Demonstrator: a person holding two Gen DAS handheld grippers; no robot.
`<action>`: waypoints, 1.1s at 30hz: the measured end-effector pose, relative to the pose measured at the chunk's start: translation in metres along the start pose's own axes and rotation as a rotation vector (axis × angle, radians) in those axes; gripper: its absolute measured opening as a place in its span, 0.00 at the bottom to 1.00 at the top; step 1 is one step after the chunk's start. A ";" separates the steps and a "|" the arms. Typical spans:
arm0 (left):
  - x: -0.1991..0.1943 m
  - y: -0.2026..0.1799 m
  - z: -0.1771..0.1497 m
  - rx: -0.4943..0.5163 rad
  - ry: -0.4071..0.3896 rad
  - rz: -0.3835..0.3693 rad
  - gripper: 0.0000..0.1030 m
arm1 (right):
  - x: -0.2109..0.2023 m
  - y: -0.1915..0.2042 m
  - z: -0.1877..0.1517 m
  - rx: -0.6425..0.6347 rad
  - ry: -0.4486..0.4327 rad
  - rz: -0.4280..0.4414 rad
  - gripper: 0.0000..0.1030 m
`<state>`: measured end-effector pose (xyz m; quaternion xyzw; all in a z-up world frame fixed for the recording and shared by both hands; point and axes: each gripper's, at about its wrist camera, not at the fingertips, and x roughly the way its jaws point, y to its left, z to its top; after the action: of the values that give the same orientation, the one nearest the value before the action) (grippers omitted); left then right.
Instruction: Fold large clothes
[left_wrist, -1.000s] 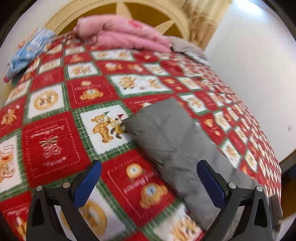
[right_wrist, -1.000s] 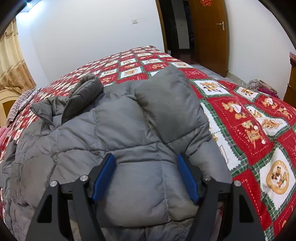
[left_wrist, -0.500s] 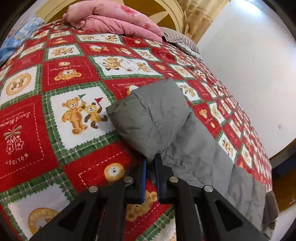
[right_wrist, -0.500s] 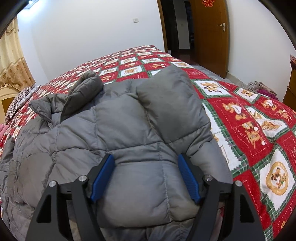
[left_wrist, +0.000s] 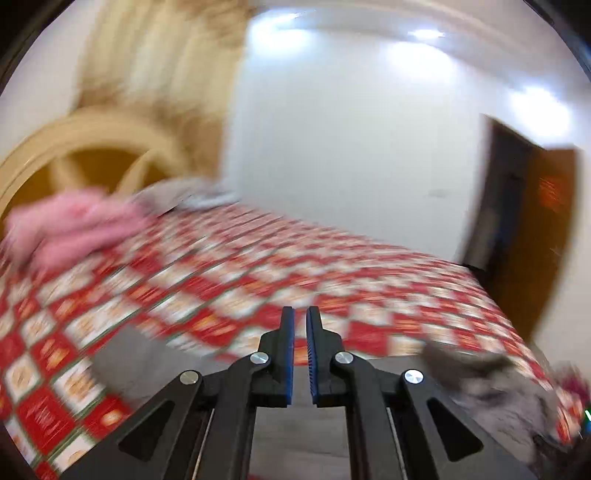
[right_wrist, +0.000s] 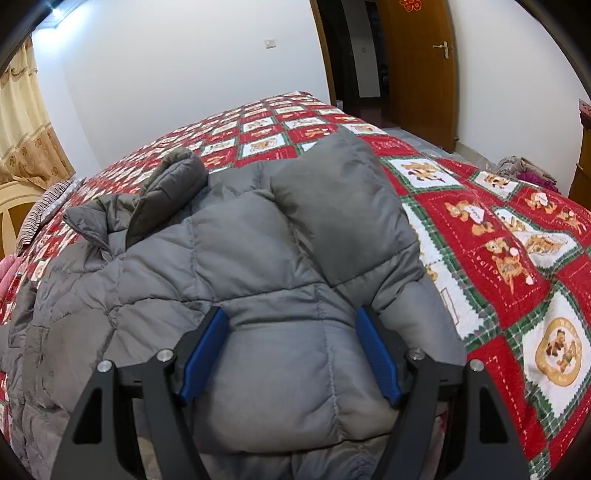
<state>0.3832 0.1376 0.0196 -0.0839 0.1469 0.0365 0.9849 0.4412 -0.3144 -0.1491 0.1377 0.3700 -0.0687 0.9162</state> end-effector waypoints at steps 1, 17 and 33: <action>-0.005 -0.024 0.000 0.041 -0.009 -0.055 0.05 | 0.000 -0.001 0.000 0.004 -0.001 0.004 0.73; 0.056 0.033 -0.052 -0.332 0.296 0.190 0.63 | -0.003 -0.008 0.000 0.039 -0.013 0.053 0.74; 0.107 0.198 -0.109 -0.682 0.396 0.699 0.71 | 0.000 -0.002 0.000 0.010 -0.003 0.022 0.76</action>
<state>0.4354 0.3183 -0.1453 -0.3507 0.3292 0.3920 0.7842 0.4405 -0.3163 -0.1494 0.1461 0.3670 -0.0605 0.9167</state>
